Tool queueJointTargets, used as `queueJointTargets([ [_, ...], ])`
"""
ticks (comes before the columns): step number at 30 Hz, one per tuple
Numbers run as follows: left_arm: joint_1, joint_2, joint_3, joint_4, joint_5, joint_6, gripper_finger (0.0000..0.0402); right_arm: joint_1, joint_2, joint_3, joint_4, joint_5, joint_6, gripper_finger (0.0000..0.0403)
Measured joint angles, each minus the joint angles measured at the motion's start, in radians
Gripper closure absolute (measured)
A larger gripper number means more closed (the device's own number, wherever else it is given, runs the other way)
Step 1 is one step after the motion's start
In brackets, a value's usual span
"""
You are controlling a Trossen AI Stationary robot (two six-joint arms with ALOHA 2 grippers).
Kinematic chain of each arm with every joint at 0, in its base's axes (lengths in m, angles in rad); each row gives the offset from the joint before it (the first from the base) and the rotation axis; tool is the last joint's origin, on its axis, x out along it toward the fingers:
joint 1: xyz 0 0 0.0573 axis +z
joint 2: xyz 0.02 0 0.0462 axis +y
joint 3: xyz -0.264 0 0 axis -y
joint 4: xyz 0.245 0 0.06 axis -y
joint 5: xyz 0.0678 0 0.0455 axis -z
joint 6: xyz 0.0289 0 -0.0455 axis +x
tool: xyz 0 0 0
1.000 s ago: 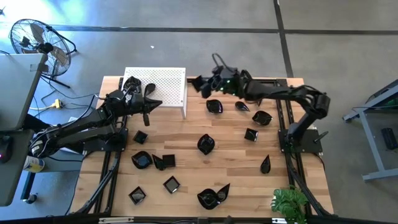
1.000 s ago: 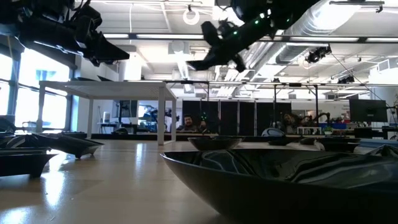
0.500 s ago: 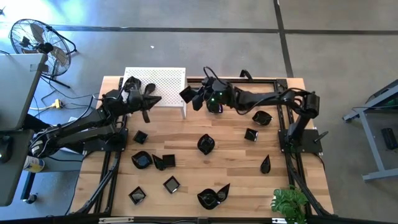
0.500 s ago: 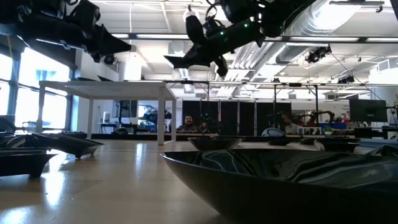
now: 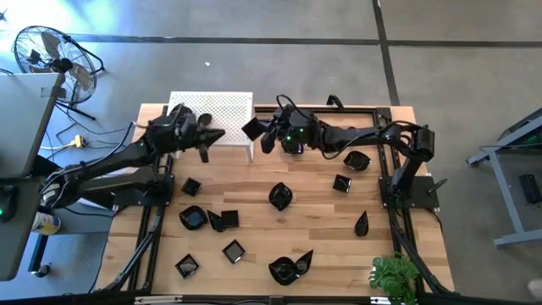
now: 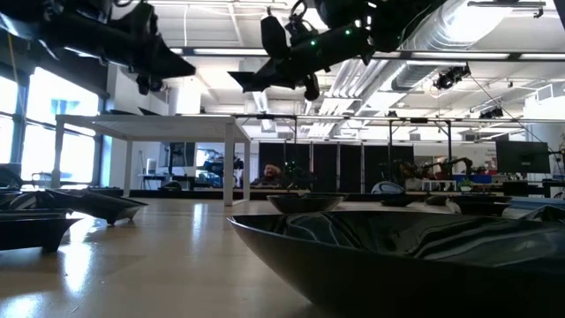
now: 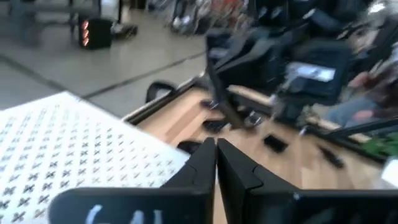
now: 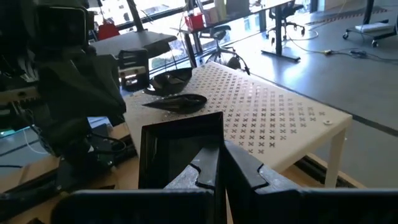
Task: Pick & Place Mini shaped plates
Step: Put the black square plate on the shelf
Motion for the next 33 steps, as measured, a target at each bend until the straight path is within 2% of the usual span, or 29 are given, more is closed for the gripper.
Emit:
queueJointTargets([
  [3, -0.037, 0.067, 0.048, 0.008, -0.015, 0.000, 0.0349, 0.001, 0.012, 0.000, 0.053, 0.001, -0.013, 0.0394],
  [10, -0.139, 0.198, 0.130, 0.021, -0.183, 0.000, 0.0300, 0.017, 0.033, 0.000, 0.172, 0.016, -0.030, 0.0394],
  [16, -0.190, 0.224, 0.149, 0.114, -0.223, -0.027, 0.0298, 0.028, 0.033, 0.000, 0.203, 0.035, -0.055, 0.0394],
  [23, -0.195, 0.224, 0.149, 0.102, -0.299, -0.078, 0.0298, 0.032, 0.034, 0.000, 0.240, 0.021, -0.056, 0.0394],
  [33, -0.195, 0.224, 0.149, 0.111, -0.315, -0.086, 0.0300, 0.049, 0.034, 0.000, 0.254, 0.036, -0.071, 0.0394],
])
